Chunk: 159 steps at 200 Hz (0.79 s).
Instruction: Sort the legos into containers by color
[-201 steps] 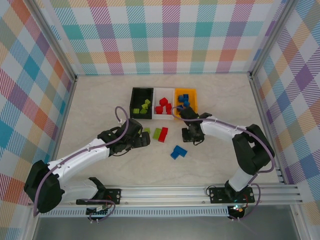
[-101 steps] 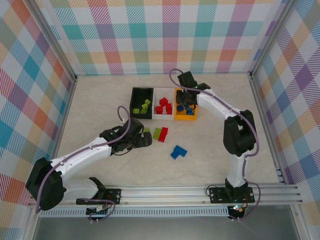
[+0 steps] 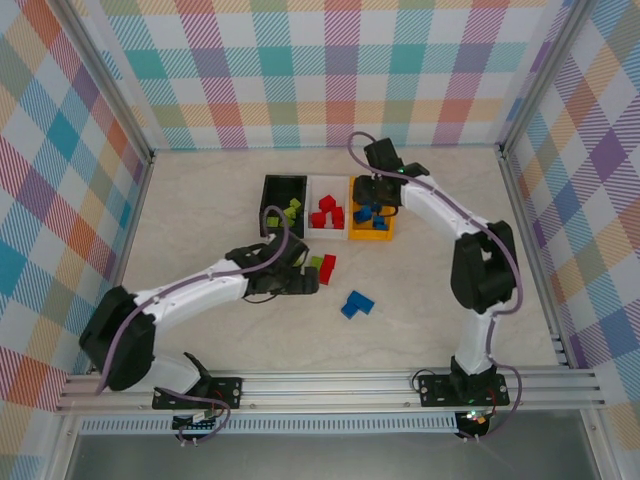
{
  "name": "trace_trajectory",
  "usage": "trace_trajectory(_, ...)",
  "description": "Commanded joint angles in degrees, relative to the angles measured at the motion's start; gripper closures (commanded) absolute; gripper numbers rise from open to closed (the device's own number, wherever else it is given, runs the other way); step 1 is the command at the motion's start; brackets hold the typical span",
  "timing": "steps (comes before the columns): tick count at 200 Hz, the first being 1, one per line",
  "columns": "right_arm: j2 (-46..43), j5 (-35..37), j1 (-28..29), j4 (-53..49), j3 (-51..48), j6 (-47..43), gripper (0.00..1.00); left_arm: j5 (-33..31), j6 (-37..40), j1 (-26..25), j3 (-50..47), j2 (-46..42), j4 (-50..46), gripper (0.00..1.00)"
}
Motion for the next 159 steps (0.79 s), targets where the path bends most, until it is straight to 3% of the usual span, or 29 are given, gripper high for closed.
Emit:
trace_trajectory(1, -8.21, -1.72, 0.5, 3.44, -6.42, 1.4, 0.34, -3.23, 3.93, -2.98, 7.93, 7.0, -3.54, 0.11)
trace_trajectory(28, -14.46, -1.65, 0.46, 6.28, -15.5, 2.68, 0.34, -6.19, 6.61, -4.58, 15.45, 15.43, -6.16, 0.19)
trace_trajectory(74, -21.25, -1.64, -0.39, 7.8, -22.86, 3.5, 0.34, -10.65, 8.75, -6.1, 24.07, 26.43, -9.35, 0.27)
trace_trajectory(116, -24.11, -1.99, -1.76, 8.3, -25.31, 3.58, 0.34, -12.04, 9.64, -7.37, 26.26, 30.55, -8.95, 0.33)
trace_trajectory(159, -25.34, -2.43, -3.06, 8.46, -25.84, 3.62, 0.34, -7.75, 10.31, -9.31, 26.85, 31.43, -6.83, 0.42)
